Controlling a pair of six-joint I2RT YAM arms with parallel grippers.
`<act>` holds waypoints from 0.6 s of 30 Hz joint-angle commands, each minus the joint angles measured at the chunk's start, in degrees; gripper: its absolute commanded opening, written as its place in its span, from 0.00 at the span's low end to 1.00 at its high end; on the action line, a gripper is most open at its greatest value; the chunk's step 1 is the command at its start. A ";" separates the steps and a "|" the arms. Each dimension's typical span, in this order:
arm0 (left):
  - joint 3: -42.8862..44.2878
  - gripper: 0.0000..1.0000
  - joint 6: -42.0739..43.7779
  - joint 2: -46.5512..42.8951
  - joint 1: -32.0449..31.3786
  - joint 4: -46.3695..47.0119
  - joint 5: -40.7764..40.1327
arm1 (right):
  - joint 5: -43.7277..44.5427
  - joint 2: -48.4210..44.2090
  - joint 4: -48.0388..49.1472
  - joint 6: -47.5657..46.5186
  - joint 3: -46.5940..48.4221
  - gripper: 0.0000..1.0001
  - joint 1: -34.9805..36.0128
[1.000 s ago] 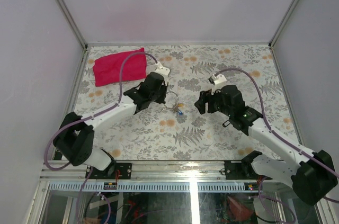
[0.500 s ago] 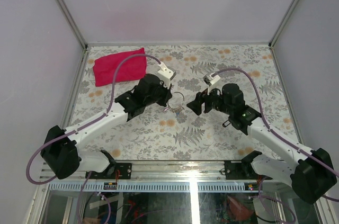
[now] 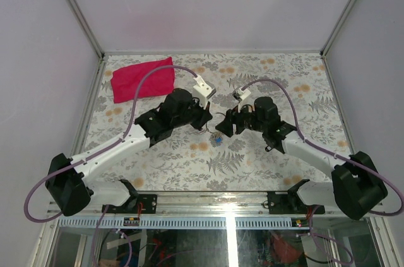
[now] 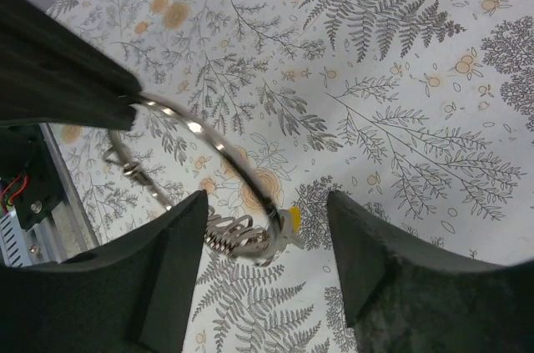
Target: Put the keys on the keyring
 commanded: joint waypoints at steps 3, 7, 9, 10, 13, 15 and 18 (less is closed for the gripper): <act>2.66 0.00 0.88 -1.88 -1.39 1.30 0.84 | -3.48 4.00 8.52 0.94 3.75 0.50 -0.19; 2.59 0.00 1.13 -1.96 -1.64 0.70 -0.69 | -4.41 2.86 11.19 2.15 3.16 0.31 -0.19; 2.48 0.00 1.21 -2.08 -1.66 0.63 -1.40 | -4.41 1.59 11.37 2.18 2.57 0.24 -0.19; 2.49 0.00 1.24 -2.16 -1.64 0.58 -1.64 | -4.41 0.93 11.23 2.34 2.30 0.20 -0.17; 2.63 0.00 1.18 -2.11 -1.67 0.62 -2.33 | -4.95 -0.97 9.81 2.43 1.91 0.05 -0.15; 3.01 0.01 1.02 -2.01 -1.65 0.70 -2.12 | -5.39 -2.38 8.94 2.38 1.65 0.00 -0.19; 3.37 0.19 0.63 -1.95 -1.66 1.13 -1.39 | -5.75 -5.30 7.41 1.78 1.18 0.00 -0.19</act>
